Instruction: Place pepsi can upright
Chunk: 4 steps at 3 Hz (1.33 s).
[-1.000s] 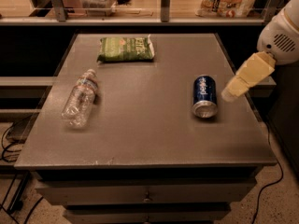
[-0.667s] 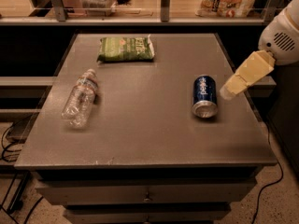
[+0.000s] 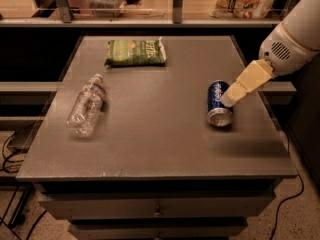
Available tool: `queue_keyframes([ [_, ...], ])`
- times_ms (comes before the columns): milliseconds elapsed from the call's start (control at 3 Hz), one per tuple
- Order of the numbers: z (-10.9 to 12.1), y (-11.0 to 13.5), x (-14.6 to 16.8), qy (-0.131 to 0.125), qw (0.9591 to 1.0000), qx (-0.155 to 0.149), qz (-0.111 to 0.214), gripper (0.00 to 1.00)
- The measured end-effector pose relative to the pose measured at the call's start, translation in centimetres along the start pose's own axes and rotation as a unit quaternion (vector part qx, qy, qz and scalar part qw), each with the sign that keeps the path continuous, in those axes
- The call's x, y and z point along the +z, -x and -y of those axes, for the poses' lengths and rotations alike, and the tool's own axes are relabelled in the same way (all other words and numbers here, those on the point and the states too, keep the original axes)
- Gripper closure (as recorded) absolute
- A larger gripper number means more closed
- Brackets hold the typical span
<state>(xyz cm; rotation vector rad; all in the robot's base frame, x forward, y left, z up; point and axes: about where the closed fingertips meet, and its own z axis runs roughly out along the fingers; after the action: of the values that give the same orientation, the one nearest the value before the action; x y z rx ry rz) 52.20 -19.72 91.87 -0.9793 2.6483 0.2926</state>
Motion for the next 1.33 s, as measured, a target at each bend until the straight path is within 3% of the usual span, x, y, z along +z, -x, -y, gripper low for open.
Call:
queue_keyframes([
  [1000, 0.6, 3.9, 6.4, 0.007, 0.9952, 0.095, -0.02, 0.0],
  [1333, 0.8, 4.5, 8.6, 0.007, 0.992, 0.122, -0.03, 0.15],
])
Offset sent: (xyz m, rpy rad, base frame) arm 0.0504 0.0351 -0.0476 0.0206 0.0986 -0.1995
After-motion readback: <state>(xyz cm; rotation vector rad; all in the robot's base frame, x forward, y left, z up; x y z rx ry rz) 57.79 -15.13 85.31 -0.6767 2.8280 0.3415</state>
